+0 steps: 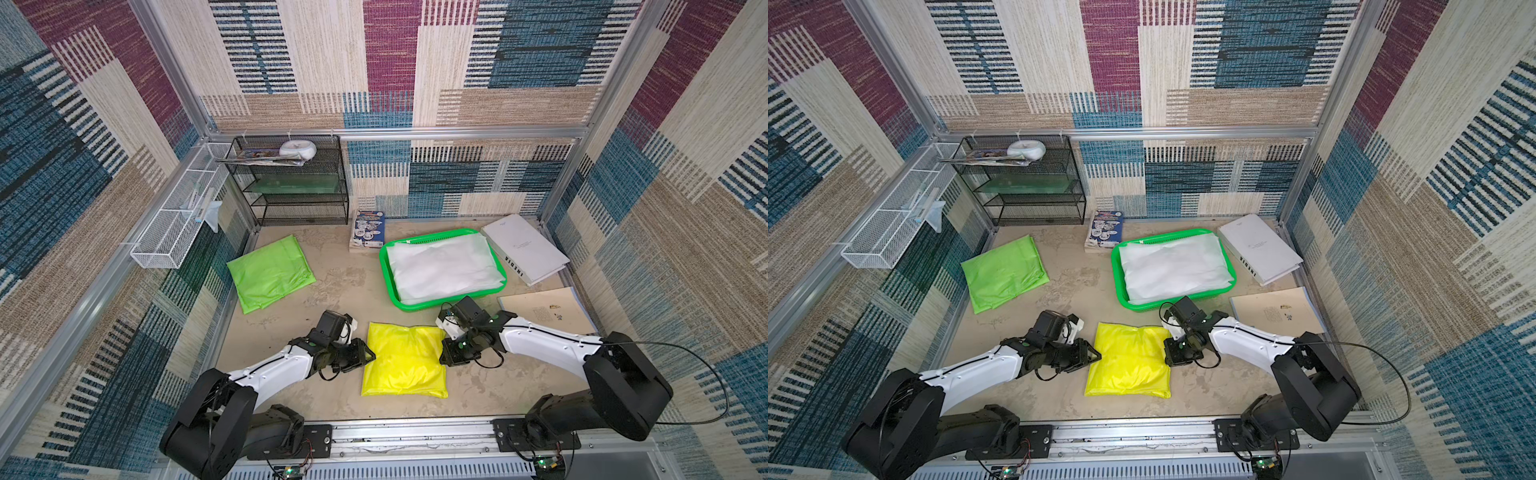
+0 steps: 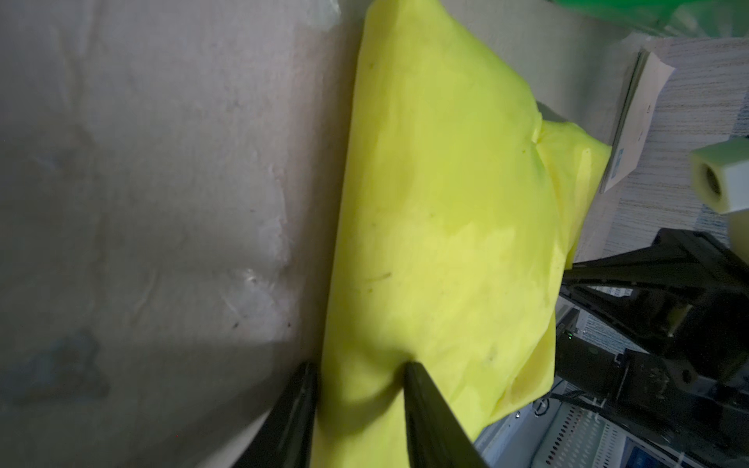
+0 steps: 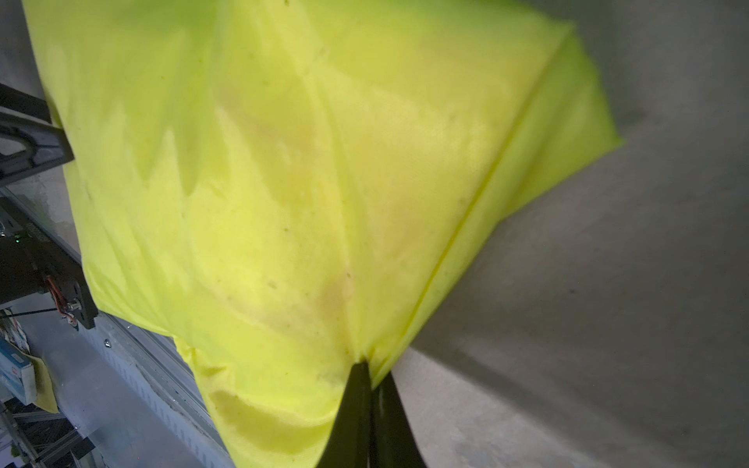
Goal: Put the folded raincoat in the basket
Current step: Pick up the raincoat from the center of the board.
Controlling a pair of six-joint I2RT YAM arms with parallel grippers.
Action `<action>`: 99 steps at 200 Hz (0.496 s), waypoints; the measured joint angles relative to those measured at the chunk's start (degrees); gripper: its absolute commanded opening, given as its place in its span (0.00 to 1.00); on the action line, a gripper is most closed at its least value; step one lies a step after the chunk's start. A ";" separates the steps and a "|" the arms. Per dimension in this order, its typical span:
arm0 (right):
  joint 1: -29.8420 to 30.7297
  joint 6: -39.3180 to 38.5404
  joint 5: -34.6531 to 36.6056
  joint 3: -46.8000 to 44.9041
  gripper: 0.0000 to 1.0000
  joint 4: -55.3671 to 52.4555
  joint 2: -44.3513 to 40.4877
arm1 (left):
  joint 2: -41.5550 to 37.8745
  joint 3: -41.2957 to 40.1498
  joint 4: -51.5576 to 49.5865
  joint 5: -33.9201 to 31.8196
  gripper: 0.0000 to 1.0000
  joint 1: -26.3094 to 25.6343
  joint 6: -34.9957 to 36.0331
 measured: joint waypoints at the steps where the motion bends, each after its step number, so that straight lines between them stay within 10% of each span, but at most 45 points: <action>1: 0.00 0.00 0.00 0.00 0.03 0.00 0.00 | 0.04 0.02 0.00 0.02 0.32 0.00 0.02; 39: 0.00 0.04 0.00 0.00 0.02 0.00 0.00 | -0.79 0.42 -0.22 0.17 0.00 0.00 -0.22; 99: 0.22 1.36 -5.16 0.26 0.00 2.47 0.20 | -10.47 4.00 -13.14 -4.79 0.00 0.00 -2.05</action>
